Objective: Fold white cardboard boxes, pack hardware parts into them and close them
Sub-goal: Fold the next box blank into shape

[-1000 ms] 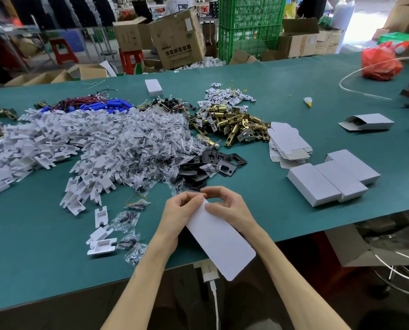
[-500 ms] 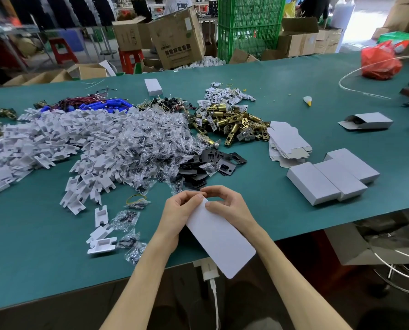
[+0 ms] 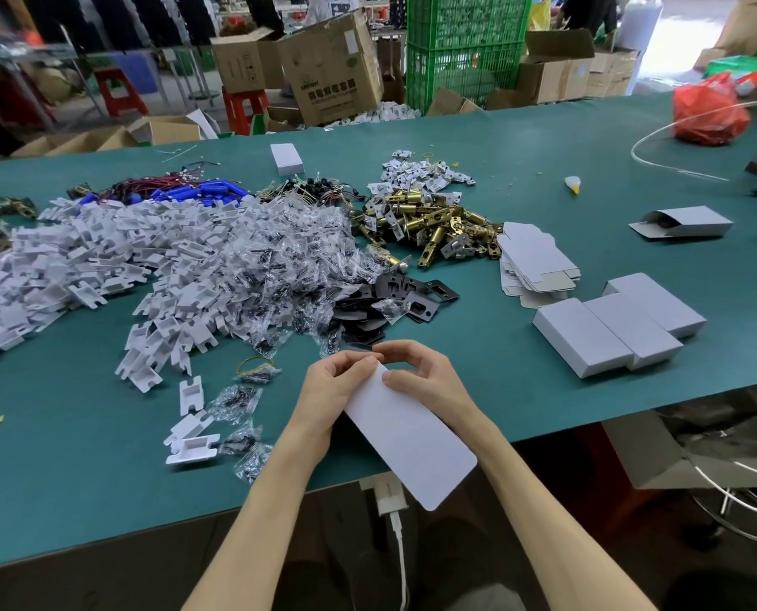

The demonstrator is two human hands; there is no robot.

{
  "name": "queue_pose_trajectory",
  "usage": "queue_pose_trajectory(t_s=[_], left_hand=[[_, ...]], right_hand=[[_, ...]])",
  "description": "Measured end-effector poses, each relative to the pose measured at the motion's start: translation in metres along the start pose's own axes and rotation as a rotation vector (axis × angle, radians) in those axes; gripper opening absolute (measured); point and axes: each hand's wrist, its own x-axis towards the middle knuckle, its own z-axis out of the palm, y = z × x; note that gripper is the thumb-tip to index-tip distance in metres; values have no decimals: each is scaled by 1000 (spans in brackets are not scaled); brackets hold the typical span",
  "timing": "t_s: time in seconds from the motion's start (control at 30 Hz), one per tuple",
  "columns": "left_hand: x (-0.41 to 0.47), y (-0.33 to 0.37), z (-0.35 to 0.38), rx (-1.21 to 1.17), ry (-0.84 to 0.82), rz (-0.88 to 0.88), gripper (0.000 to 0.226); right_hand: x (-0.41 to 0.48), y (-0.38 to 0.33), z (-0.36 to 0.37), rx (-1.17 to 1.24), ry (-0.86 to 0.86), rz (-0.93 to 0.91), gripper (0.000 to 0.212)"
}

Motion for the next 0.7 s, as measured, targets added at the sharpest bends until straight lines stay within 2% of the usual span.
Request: queue_pose_trajectory(t_s=[0.4, 0.7], left_hand=[[-2, -2, -1, -16, -5, 28, 12], [-8, -10, 0, -5, 33, 119, 18]], right_hand=[[-2, 0, 2, 4, 55, 12, 39], [-4, -2, 4, 52, 148, 40, 26]])
